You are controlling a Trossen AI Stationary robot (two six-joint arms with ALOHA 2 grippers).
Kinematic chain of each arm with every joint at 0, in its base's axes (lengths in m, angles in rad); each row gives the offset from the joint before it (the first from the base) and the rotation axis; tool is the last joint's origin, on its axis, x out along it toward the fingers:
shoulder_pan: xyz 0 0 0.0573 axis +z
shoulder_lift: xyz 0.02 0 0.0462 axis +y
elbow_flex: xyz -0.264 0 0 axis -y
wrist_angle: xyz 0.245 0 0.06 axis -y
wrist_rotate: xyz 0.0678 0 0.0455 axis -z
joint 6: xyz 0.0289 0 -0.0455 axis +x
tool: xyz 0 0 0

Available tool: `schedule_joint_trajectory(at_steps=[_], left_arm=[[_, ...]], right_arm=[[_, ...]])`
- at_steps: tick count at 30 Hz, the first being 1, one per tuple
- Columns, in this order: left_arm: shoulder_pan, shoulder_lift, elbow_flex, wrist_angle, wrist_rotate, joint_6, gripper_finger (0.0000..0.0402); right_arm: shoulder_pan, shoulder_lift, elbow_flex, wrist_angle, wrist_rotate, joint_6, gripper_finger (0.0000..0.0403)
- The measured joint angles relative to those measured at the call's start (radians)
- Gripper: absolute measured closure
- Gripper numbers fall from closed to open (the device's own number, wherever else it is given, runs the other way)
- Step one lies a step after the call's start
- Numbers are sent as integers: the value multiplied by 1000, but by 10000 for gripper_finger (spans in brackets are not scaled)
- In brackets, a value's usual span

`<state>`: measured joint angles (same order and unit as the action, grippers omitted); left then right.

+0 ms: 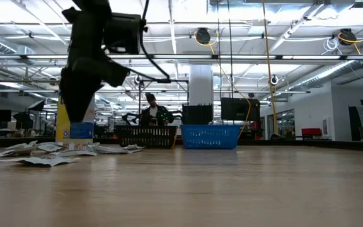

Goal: Pick & Place First Aid Supplies
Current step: Put the orange ointment pack into the red basket

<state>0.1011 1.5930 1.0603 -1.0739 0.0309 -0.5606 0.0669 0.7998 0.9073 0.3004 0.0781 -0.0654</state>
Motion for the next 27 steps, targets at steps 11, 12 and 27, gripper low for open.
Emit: schedule_joint_trajectory(at_steps=[11, 12, 27], left_arm=[[-23, 160, -53, 135, -48, 22, 170], [-23, 175, -50, 138, -45, 30, 170], [-10, 220, -48, 135, 43, 34, 390]], right_arm=[[0, 0, 0, 0, 0, 0, 156], [0, 0, 0, 1, 0, 1, 156], [0, 0, 0, 25, 5, 0, 156]])
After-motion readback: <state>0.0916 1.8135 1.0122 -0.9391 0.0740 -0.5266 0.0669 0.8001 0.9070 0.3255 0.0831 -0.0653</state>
